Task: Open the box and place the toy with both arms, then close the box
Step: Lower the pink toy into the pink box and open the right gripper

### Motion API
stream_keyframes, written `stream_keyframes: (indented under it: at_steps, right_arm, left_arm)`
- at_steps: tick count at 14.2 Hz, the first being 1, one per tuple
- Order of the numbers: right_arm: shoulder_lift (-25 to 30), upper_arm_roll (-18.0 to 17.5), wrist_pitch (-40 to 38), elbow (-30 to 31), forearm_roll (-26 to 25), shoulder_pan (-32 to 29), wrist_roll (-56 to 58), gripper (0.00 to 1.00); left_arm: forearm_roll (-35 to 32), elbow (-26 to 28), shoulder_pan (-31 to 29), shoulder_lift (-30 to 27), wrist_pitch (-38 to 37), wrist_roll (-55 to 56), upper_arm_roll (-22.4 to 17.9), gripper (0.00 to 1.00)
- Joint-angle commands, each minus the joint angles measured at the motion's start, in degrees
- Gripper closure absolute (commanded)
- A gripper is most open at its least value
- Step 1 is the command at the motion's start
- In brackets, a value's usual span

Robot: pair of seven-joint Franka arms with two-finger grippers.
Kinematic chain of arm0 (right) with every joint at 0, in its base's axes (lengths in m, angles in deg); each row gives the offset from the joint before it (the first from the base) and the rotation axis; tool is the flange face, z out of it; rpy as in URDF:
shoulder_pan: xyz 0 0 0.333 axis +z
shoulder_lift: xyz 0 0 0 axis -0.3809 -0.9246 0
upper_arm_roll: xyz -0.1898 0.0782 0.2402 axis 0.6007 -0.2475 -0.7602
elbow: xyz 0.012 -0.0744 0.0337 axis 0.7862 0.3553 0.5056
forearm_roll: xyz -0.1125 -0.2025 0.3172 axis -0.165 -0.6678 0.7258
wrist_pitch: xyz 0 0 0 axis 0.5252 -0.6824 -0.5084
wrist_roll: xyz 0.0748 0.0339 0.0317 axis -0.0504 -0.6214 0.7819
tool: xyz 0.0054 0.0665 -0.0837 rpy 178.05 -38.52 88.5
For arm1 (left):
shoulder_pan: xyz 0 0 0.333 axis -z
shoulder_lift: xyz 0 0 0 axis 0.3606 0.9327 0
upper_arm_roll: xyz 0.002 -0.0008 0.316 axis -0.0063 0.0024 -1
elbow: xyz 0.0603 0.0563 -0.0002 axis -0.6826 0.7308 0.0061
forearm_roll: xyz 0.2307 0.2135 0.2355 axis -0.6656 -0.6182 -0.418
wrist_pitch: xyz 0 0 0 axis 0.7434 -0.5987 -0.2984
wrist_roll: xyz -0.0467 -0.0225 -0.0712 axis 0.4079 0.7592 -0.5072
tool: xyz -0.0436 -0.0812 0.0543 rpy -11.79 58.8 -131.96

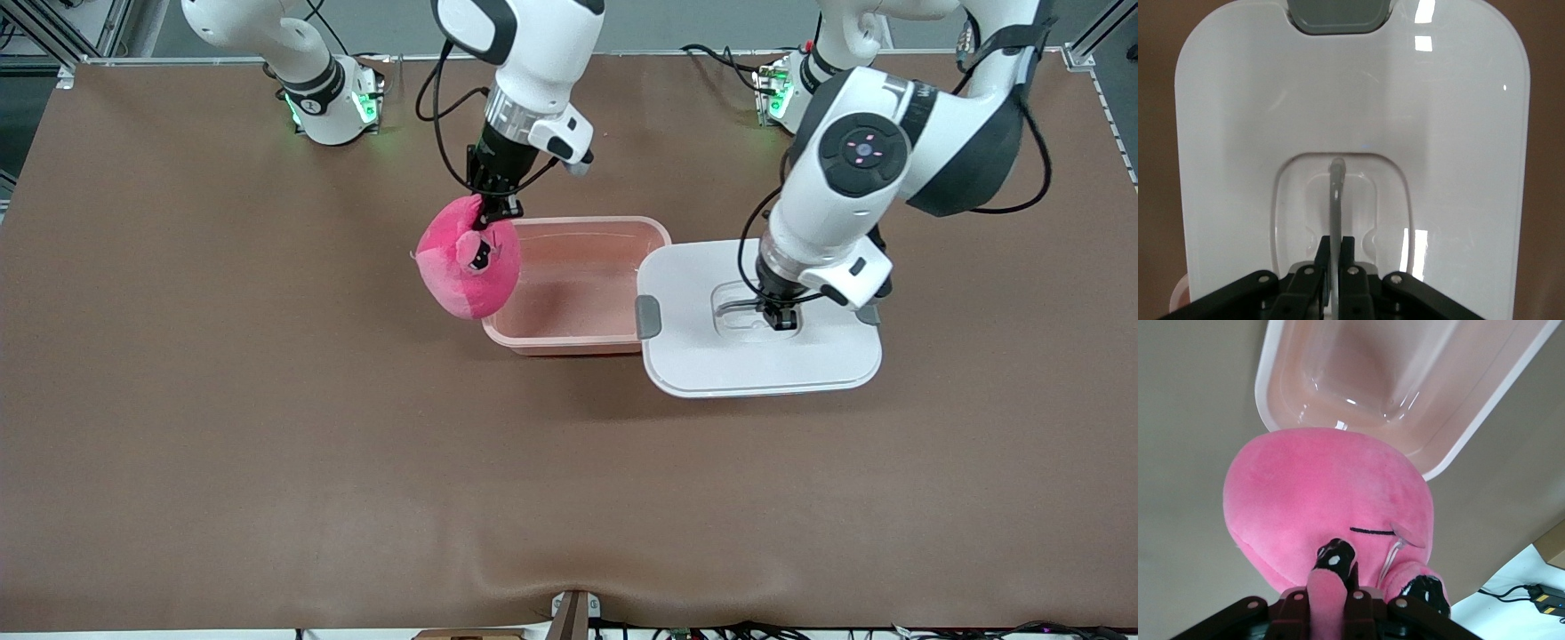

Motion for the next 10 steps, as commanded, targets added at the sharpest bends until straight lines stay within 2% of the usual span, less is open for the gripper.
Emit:
stream_keyframes:
  at_steps: [1,8,9,10]
  right_arm:
    - [-0.4,0.5,-0.4,-0.2,-1.5,0.7,-0.8,1.00]
    - [-3.8,0.5,2.9,0.1,-1.2,2.7,-3.0,0.99]
    - [-4.0,0.5,3.1,0.1,-1.3,3.3,-3.7,0.72]
    - [-4.5,0.5,3.2,0.0,-1.3,3.9,-3.8,0.01]
  left_arm:
    - [2.6,4.7,-3.9,-5.1,0.3,-5.8,0.6,1.00]
    - [2.8,6.3,-7.9,-6.8,0.6,-9.9,0.5,1.00]
    - [2.8,6.4,-8.5,-6.9,0.6,-10.3,0.6,1.00]
    - [2.8,6.9,-8.5,-7.2,0.5,-10.8,0.5,1.00]
